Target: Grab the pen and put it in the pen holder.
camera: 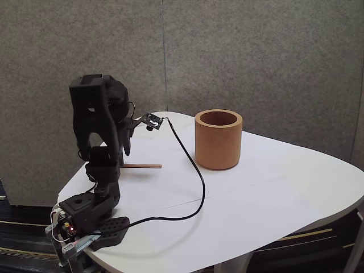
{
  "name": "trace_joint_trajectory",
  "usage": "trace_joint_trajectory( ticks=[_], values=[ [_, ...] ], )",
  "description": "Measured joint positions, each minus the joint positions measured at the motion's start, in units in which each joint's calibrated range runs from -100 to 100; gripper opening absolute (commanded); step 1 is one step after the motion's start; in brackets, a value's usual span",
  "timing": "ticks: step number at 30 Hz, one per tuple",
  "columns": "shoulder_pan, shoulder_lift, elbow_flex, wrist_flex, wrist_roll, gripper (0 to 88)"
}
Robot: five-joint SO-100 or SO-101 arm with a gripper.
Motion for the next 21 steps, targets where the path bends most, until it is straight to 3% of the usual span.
trace_joint_trajectory(
  ticks=[21],
  values=[
    [0.07, 0.00, 2.35, -4.92, 0.00, 23.9]
  ],
)
